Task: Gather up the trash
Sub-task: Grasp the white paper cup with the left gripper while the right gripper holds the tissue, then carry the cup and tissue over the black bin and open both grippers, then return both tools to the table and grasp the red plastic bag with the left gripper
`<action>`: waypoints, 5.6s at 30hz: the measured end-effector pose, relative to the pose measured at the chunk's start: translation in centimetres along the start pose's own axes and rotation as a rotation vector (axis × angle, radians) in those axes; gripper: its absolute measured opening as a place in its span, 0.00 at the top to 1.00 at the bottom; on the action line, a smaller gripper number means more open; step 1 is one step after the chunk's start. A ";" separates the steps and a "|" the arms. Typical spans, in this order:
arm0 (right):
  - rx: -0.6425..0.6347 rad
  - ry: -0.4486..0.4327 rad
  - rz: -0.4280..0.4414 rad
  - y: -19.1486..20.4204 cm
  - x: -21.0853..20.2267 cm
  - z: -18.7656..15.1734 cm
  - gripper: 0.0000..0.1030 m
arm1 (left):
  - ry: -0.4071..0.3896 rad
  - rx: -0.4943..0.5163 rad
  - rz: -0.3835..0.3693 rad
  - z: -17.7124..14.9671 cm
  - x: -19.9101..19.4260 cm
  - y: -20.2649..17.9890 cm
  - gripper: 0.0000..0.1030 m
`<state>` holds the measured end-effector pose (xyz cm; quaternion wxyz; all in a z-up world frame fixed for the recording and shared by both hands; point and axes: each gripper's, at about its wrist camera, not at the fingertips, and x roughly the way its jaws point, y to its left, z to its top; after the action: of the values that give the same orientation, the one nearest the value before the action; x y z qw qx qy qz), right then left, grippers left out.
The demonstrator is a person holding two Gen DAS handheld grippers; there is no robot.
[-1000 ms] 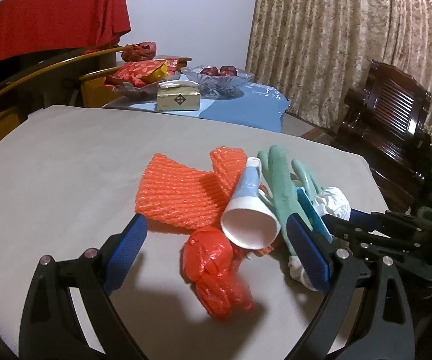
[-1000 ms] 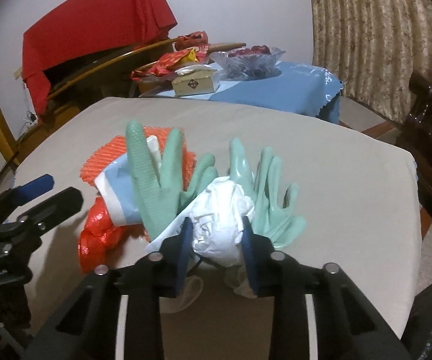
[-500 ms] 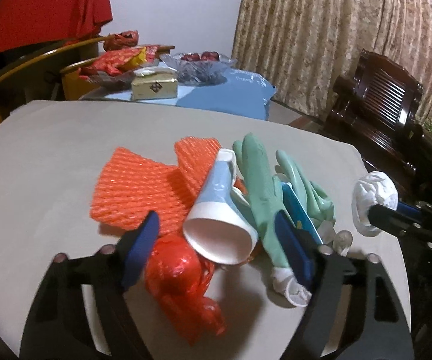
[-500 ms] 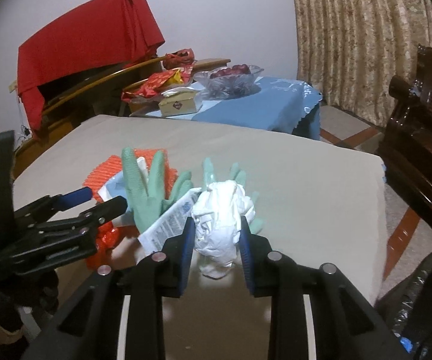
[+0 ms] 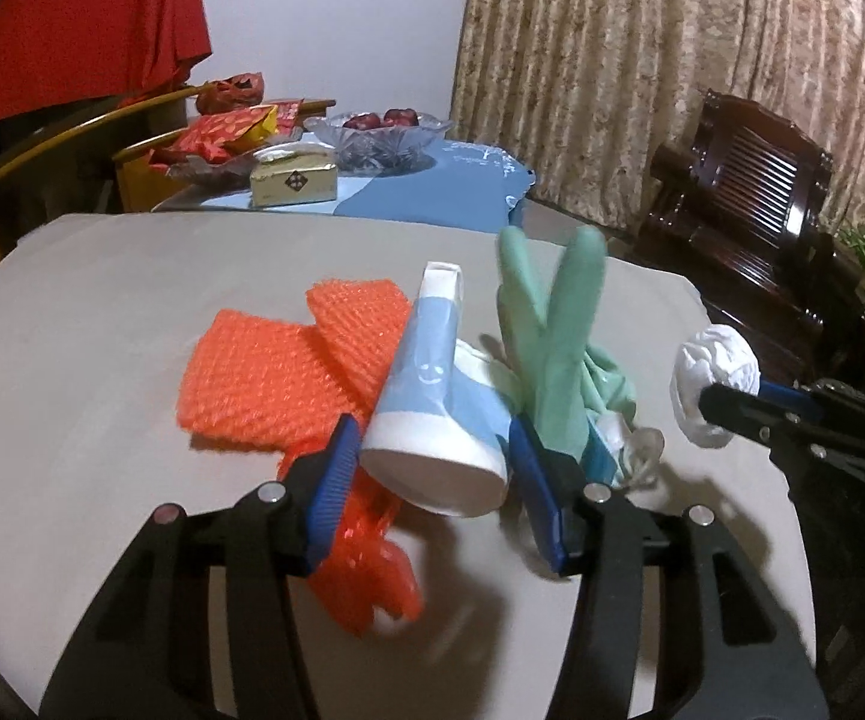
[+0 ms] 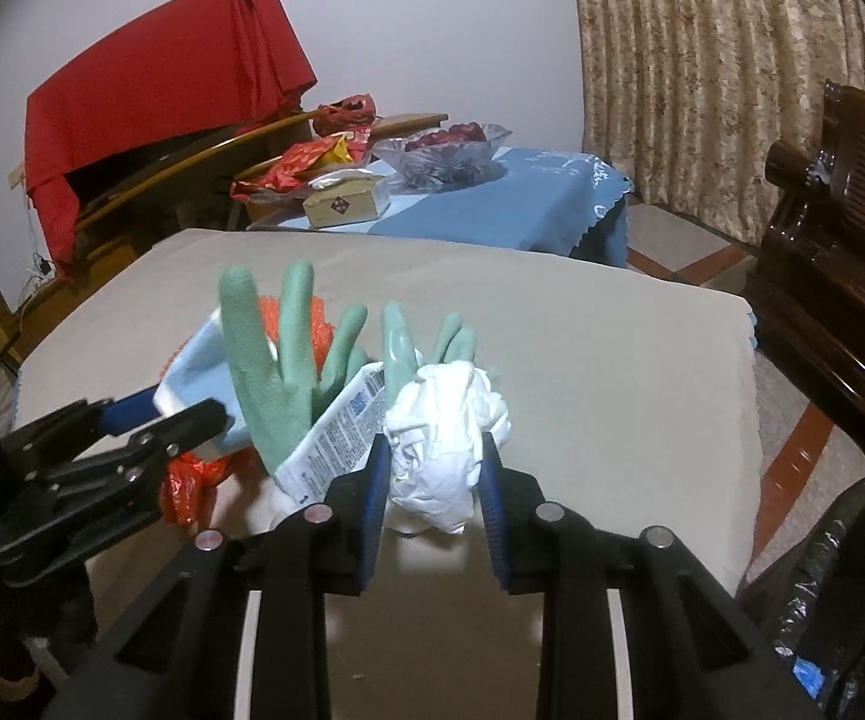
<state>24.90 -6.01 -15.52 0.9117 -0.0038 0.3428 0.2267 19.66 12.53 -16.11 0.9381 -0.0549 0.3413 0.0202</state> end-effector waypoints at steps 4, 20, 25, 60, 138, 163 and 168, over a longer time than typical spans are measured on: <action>0.002 -0.013 -0.003 -0.1 -0.6 0.1 0.72 | -0.026 -0.024 0.021 0.0 -1.4 0.5 0.52; -0.004 -0.002 0.010 0.6 -1.8 -1.0 0.72 | 0.029 -0.009 0.031 -1.8 -1.8 0.5 0.52; 0.003 0.026 0.003 0.4 -1.2 -1.8 0.72 | 0.072 0.011 0.018 -2.6 -0.3 0.4 0.48; 0.037 -0.137 -0.046 -1.3 -12.2 -0.9 0.72 | -0.075 0.096 -0.099 -0.1 -9.0 -7.4 0.80; 0.085 -0.161 -0.179 -2.2 -11.7 -2.1 0.06 | -0.094 0.030 0.058 -0.5 -8.7 -0.8 0.10; 0.039 -0.024 -0.150 -0.2 0.3 -1.2 0.17 | 0.120 -0.021 0.073 -1.9 3.7 4.3 0.34; 0.023 -0.003 -0.135 0.4 1.7 -1.1 0.20 | 0.147 -0.023 0.032 -1.8 4.6 4.2 0.55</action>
<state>25.15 -5.13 -17.33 0.9253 -0.0162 0.3429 0.1611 21.77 16.45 -20.82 0.9094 -0.0617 0.4098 0.0350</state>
